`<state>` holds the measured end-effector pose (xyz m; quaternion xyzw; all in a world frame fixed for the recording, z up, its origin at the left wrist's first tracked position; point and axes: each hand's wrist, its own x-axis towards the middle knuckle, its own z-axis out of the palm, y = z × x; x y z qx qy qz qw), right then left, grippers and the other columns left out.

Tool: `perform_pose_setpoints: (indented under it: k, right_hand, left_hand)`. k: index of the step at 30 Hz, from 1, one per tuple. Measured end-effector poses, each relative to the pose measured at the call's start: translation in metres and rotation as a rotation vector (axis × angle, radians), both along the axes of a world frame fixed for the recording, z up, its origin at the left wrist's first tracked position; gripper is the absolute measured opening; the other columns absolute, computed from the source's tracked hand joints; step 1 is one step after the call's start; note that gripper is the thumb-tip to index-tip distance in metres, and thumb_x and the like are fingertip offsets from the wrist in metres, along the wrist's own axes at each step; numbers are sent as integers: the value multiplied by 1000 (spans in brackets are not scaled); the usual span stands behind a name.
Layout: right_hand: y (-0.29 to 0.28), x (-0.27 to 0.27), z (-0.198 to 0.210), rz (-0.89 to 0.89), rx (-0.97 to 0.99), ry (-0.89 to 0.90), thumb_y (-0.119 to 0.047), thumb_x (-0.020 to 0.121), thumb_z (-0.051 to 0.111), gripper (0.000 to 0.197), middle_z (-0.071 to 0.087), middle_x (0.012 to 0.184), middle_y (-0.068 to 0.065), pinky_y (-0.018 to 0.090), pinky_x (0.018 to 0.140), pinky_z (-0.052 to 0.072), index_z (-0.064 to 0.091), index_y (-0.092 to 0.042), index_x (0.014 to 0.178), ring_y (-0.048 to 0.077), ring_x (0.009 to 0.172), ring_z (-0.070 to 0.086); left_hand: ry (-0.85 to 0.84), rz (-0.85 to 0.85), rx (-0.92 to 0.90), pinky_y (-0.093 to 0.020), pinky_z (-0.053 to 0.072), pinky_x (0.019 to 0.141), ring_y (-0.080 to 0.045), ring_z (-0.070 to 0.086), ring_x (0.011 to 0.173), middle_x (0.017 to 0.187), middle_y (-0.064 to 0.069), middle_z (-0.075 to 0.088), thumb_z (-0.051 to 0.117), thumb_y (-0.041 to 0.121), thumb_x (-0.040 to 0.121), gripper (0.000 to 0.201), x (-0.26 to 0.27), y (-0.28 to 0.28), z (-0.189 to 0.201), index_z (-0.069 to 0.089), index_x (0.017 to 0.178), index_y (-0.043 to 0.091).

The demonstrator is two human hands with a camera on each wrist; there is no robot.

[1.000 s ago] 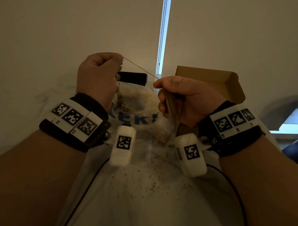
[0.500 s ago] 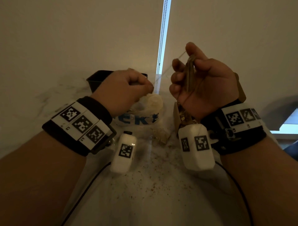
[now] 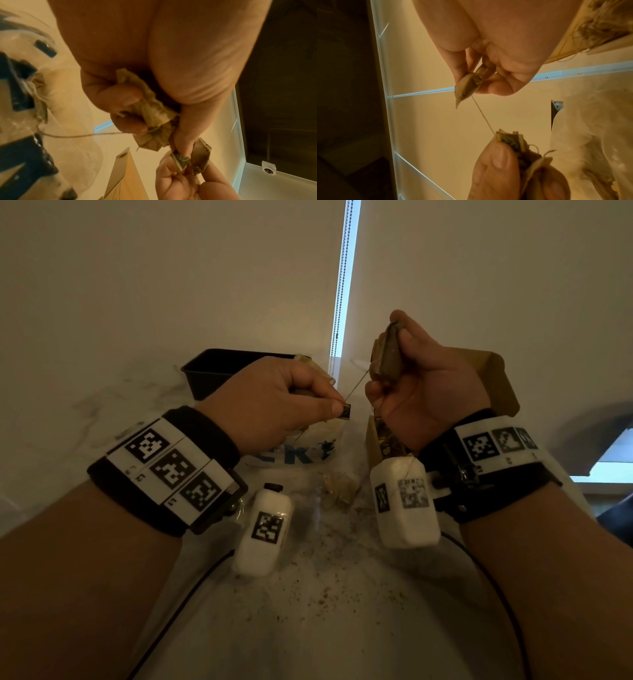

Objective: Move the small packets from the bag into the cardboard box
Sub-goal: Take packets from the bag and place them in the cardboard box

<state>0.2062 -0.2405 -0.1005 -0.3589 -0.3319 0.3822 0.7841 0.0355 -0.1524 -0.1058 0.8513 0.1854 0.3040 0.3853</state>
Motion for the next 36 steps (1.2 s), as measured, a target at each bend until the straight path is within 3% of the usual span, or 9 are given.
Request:
perform_pose_setpoints:
  k: [3, 7, 9, 14, 18, 21, 27, 31, 36]
  right_hand:
    - [1, 1, 0, -25, -8, 34, -17, 96, 51, 18, 61, 91, 3, 25, 55, 46, 67, -22, 100, 16, 69, 54]
    - [1, 1, -1, -25, -8, 54, -17, 96, 51, 17, 60, 92, 4, 25, 55, 44, 67, -21, 100, 16, 66, 54]
    - [1, 1, -1, -38, -30, 35, -18, 97, 51, 17, 59, 92, 4, 25, 55, 43, 66, -22, 102, 16, 65, 53]
    - [3, 3, -4, -80, -176, -116, -16, 96, 52, 21, 62, 92, 1, 26, 56, 44, 65, -24, 111, 15, 71, 56]
    - [5, -2, -10, -60, -283, -305, -13, 92, 58, 24, 68, 93, 4, 26, 56, 46, 66, -16, 114, 13, 67, 62]
    - [6, -7, -12, 1, -281, -372, -15, 88, 62, 38, 68, 96, 10, 25, 54, 46, 62, -5, 124, 14, 69, 65]
    - [6, -13, -12, -46, -275, -411, -13, 86, 64, 31, 69, 105, 22, 31, 64, 50, 67, -5, 116, 27, 81, 62]
    - [6, -11, -9, -13, -296, -464, -2, 83, 67, 27, 73, 103, 17, 40, 85, 54, 68, -7, 110, 27, 89, 70]
    - [5, -12, -9, 4, -270, -468, 1, 85, 64, 28, 74, 95, 14, 40, 80, 58, 65, -12, 110, 25, 83, 71]
  left_hand:
    - [-4, 19, 8, -4, 44, 64, 11, 62, 71, 92, 13, 71, 76, 27, 85, 4, 1, 2, -1, 76, 83, 31]
    - [-23, 33, 6, -1, 40, 58, 13, 60, 64, 72, 25, 67, 76, 26, 85, 6, 0, 1, 0, 75, 81, 30]
    - [-34, 24, 5, -2, 40, 56, 12, 59, 61, 72, 22, 68, 75, 24, 86, 8, 0, 0, 1, 74, 80, 29]
    - [-76, -11, -46, -4, 42, 55, 9, 59, 60, 68, 22, 66, 74, 19, 87, 8, 0, -5, 3, 74, 82, 25]
    - [-139, -1, -126, -13, 43, 47, -2, 54, 54, 59, 14, 61, 73, 18, 88, 6, 3, -7, 2, 74, 82, 21]
    - [-171, 52, -100, -13, 44, 51, -2, 55, 57, 67, 11, 63, 74, 20, 88, 8, 5, -5, 0, 74, 80, 24]
    - [-200, 158, -31, -5, 41, 54, 8, 58, 61, 81, 10, 65, 73, 24, 88, 10, 7, 1, -4, 74, 79, 27]
    - [-198, 185, -24, -6, 43, 59, 9, 58, 66, 86, 11, 65, 76, 27, 85, 9, 7, 4, -6, 72, 78, 28]
    - [-207, 189, -51, -7, 47, 63, 5, 64, 76, 93, 9, 67, 77, 29, 85, 9, 8, 5, -6, 75, 93, 27]
